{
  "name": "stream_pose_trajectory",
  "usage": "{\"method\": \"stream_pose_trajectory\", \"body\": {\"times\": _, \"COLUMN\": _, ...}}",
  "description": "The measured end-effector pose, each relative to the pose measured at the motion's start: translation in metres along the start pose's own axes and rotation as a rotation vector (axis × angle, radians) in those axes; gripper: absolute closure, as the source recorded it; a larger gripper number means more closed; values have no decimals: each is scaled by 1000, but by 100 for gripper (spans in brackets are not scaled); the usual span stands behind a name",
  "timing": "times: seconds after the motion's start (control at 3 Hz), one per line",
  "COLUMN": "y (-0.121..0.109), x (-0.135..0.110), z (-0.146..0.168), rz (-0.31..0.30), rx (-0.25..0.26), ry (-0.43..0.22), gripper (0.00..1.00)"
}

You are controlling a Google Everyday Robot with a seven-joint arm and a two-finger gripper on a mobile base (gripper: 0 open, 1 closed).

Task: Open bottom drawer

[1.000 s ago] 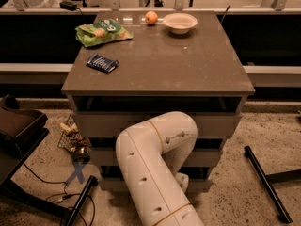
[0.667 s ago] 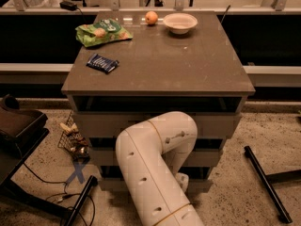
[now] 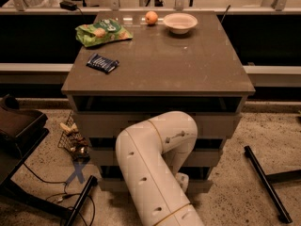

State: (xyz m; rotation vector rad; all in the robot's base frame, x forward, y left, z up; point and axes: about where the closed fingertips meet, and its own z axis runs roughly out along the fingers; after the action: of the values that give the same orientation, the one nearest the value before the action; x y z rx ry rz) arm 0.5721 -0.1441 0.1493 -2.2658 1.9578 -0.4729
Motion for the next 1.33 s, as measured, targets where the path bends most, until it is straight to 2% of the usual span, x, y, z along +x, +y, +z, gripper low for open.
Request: {"method": "stream_pose_trajectory", "body": {"times": 1.33, "y": 0, "x": 0, "z": 0, "rz": 0, "rx": 0, "ry": 0, "gripper": 100}}
